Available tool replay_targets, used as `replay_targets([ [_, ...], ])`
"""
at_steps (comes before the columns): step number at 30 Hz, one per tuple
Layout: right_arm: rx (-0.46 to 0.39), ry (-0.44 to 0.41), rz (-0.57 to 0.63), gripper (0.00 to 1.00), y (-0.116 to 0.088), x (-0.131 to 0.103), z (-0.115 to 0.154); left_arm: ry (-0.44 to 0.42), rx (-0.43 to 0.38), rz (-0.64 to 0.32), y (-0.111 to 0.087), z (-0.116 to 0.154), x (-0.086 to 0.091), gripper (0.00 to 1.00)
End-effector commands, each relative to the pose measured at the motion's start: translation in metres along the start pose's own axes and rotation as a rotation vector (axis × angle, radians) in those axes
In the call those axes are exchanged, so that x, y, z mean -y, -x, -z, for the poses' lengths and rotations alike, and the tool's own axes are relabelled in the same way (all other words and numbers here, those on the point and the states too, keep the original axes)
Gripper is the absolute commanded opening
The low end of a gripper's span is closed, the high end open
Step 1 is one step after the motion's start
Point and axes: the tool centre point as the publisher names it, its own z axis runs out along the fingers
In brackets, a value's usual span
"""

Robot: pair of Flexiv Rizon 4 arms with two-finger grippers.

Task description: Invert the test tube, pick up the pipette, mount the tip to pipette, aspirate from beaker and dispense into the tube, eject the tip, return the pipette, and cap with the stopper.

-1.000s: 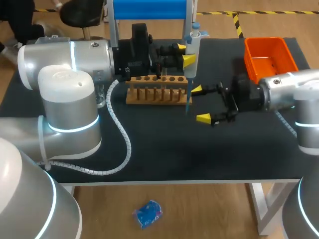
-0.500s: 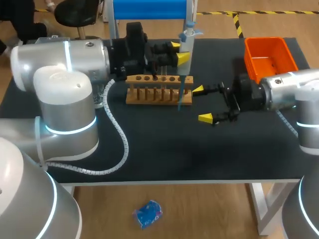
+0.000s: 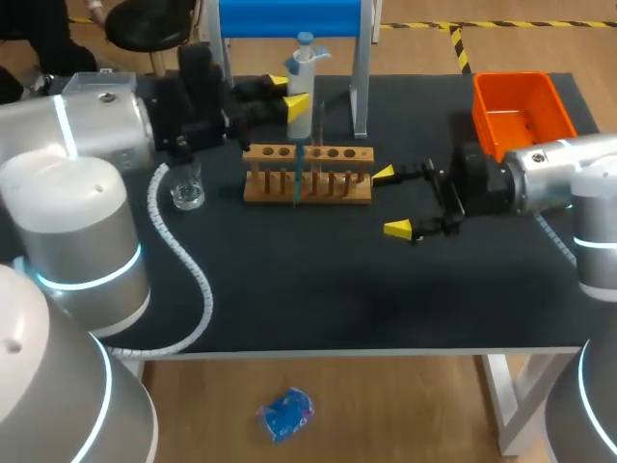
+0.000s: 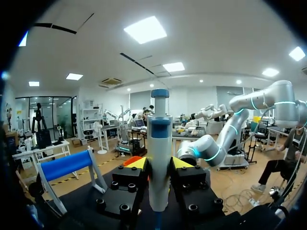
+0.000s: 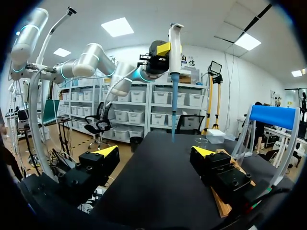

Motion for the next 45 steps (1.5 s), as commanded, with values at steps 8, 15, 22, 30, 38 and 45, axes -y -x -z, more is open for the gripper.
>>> replay_targets([
  [8, 0.000, -0.001, 0.000, 1.00, 0.000, 0.000, 0.001, -0.003, -0.008, -0.001, 0.000, 0.018, 0.000, 0.00],
  [15, 0.000, -0.001, 0.000, 1.00, 0.000, 0.000, 0.001, -0.045, 0.020, -0.002, 0.030, 0.050, -0.001, 0.00],
  [22, 0.000, -0.001, 0.000, 1.00, 0.000, 0.000, 0.001, -0.060, 0.084, 0.013, 0.069, 0.088, -0.004, 0.00],
  [30, 0.000, -0.001, 0.000, 1.00, 0.000, 0.000, 0.001, -0.056, 0.078, 0.010, 0.101, 0.117, -0.017, 0.00],
  [38, 0.000, -0.001, 0.000, 1.00, 0.000, 0.000, 0.001, -0.066, 0.038, -0.031, 0.124, 0.125, -0.027, 0.00],
  [45, 0.000, -0.001, 0.000, 1.00, 0.000, 0.000, 0.001, -0.066, 0.038, -0.031, 0.124, 0.125, -0.027, 0.00],
])
